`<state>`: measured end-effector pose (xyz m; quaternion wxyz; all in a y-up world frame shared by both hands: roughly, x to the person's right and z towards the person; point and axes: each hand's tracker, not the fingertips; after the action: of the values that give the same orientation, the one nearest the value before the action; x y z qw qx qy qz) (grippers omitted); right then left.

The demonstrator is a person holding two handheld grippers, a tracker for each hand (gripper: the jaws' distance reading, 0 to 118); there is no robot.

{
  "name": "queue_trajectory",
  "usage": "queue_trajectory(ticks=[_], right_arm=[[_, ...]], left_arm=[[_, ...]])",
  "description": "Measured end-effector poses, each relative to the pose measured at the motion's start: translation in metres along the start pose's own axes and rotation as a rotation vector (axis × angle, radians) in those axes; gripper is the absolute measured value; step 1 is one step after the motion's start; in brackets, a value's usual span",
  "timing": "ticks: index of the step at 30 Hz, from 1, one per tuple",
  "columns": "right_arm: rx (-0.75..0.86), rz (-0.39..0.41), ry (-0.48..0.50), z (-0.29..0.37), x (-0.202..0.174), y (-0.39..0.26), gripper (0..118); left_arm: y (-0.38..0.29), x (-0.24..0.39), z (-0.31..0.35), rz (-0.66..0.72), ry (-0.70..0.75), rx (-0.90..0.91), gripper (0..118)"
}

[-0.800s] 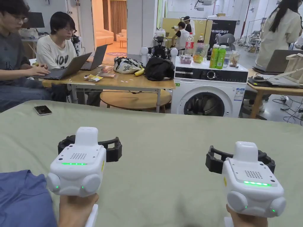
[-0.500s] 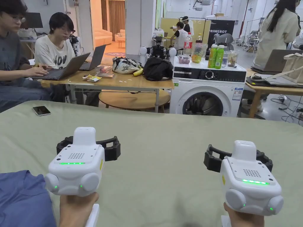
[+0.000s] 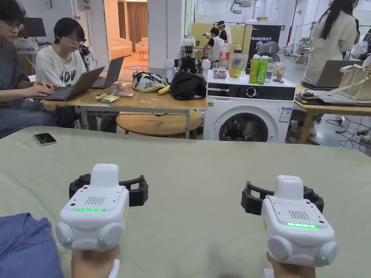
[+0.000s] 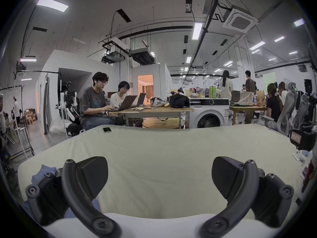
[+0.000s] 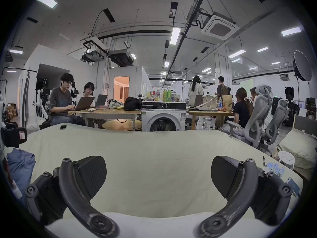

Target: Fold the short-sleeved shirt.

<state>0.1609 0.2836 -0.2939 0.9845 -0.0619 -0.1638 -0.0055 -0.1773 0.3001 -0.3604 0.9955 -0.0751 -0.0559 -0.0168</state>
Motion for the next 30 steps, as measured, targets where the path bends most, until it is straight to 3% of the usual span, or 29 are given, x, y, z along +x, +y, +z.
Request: queue_trajectory(ticks=[30], right_arm=[[0.025,0.031,0.022,0.018,-0.011,0.004,118]], left_arm=[[0.002,-0.001,0.014,-0.042,-0.034,0.016,118]])
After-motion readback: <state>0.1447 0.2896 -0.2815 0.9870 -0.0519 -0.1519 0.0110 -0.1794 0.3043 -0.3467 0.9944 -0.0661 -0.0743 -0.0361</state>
